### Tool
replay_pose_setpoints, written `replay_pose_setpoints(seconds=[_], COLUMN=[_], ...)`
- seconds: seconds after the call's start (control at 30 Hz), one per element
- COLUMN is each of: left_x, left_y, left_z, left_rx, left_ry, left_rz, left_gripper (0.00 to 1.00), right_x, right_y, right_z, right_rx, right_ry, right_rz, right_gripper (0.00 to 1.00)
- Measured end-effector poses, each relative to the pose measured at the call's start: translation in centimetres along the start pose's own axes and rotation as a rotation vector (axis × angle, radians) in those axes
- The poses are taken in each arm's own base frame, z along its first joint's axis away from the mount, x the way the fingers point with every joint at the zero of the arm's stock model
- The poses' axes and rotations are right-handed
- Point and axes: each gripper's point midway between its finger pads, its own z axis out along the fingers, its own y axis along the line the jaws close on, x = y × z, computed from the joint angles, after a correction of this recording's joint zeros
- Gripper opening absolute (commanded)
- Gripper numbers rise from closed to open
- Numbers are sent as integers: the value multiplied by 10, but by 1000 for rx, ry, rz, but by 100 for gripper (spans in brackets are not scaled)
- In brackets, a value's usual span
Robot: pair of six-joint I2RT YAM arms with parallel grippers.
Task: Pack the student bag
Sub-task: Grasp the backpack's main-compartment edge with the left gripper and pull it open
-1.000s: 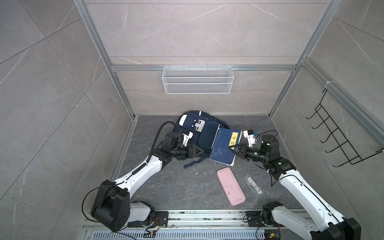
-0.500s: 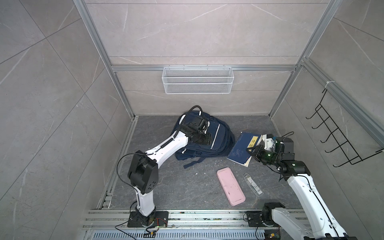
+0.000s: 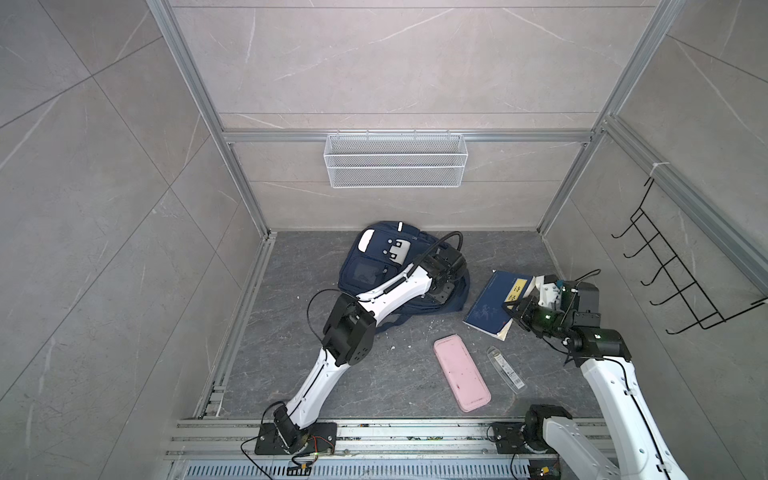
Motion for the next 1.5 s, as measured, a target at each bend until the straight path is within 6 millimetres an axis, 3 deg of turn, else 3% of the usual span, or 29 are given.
replay_pose_setpoints(seconds=[0.43, 0.67, 1.0, 1.13, 1.5], left_x=[1, -1, -5, -15, -44], left_y=[-3, -5, 3, 11, 49], left_z=[23, 17, 9, -15, -134], left_rx=[-32, -57, -93, -96, -80], left_ry=[30, 20, 9, -28, -220], left_rz=[38, 64, 65, 51, -28], left_gripper=[43, 0, 0, 0, 0], right_x=[9, 10, 10, 11, 3], right_y=[-5, -4, -1, 0, 5], right_z=[4, 6, 11, 17, 33], right_rx=[-3, -11, -44, -63, -133], right_ry=[35, 50, 65, 78, 86], right_rz=[12, 17, 18, 26, 65], right_gripper=[0, 0, 0, 0, 0])
